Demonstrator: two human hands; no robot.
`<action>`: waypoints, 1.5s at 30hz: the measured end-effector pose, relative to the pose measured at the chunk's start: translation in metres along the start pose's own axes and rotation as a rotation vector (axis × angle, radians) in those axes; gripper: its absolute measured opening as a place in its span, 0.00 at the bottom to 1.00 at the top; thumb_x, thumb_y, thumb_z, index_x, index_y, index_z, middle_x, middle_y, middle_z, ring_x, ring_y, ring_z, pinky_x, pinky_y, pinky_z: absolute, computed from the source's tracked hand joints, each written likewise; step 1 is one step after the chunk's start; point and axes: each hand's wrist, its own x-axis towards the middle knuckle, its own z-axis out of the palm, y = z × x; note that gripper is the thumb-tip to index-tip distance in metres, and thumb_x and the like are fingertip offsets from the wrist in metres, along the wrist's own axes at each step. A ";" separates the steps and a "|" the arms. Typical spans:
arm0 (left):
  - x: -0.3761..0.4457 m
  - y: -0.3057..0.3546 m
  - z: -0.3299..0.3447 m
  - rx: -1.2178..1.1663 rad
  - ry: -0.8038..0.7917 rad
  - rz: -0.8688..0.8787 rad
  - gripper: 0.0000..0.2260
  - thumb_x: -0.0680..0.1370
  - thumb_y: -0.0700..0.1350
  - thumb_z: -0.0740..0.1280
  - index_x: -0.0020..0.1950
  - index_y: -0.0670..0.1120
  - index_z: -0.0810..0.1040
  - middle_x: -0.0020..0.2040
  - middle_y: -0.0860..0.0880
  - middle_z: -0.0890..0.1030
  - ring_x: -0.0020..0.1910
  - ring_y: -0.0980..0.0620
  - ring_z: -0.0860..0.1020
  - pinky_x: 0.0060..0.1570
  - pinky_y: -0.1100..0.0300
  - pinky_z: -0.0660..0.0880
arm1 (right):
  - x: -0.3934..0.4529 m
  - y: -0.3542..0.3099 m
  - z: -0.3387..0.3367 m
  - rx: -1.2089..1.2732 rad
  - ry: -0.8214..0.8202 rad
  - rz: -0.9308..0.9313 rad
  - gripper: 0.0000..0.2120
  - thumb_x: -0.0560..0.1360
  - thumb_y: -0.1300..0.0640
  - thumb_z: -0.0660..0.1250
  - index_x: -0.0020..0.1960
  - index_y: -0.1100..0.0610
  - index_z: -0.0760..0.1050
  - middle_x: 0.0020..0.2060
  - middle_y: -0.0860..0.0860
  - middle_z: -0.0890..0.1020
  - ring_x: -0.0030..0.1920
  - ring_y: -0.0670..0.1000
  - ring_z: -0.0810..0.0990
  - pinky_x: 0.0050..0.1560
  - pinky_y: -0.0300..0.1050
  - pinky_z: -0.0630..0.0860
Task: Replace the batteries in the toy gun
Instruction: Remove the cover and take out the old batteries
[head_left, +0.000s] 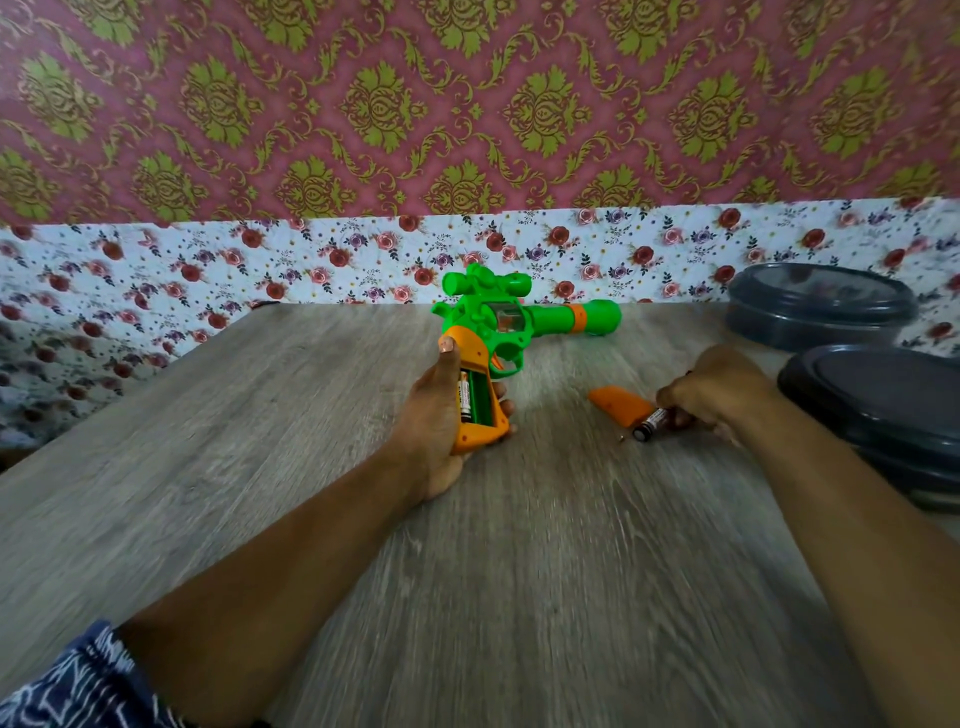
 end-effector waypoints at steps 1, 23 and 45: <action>0.000 0.000 0.000 0.002 -0.002 0.002 0.18 0.79 0.58 0.54 0.53 0.46 0.73 0.40 0.43 0.78 0.34 0.50 0.79 0.33 0.57 0.80 | 0.000 -0.002 -0.002 -0.021 0.006 -0.003 0.10 0.69 0.60 0.70 0.33 0.63 0.71 0.28 0.55 0.74 0.30 0.53 0.73 0.30 0.41 0.66; 0.006 -0.004 0.000 0.062 -0.062 0.003 0.27 0.79 0.62 0.45 0.62 0.46 0.72 0.44 0.45 0.79 0.39 0.50 0.78 0.35 0.59 0.77 | -0.052 -0.058 0.063 0.654 -0.096 -0.936 0.10 0.77 0.62 0.60 0.44 0.50 0.77 0.34 0.48 0.79 0.39 0.52 0.80 0.45 0.51 0.81; -0.002 -0.004 0.004 0.231 -0.081 0.115 0.16 0.81 0.56 0.53 0.52 0.48 0.74 0.40 0.45 0.78 0.32 0.52 0.79 0.34 0.58 0.77 | -0.052 -0.062 0.050 0.800 -0.151 -0.760 0.12 0.81 0.61 0.54 0.41 0.58 0.71 0.31 0.56 0.76 0.30 0.54 0.75 0.29 0.40 0.76</action>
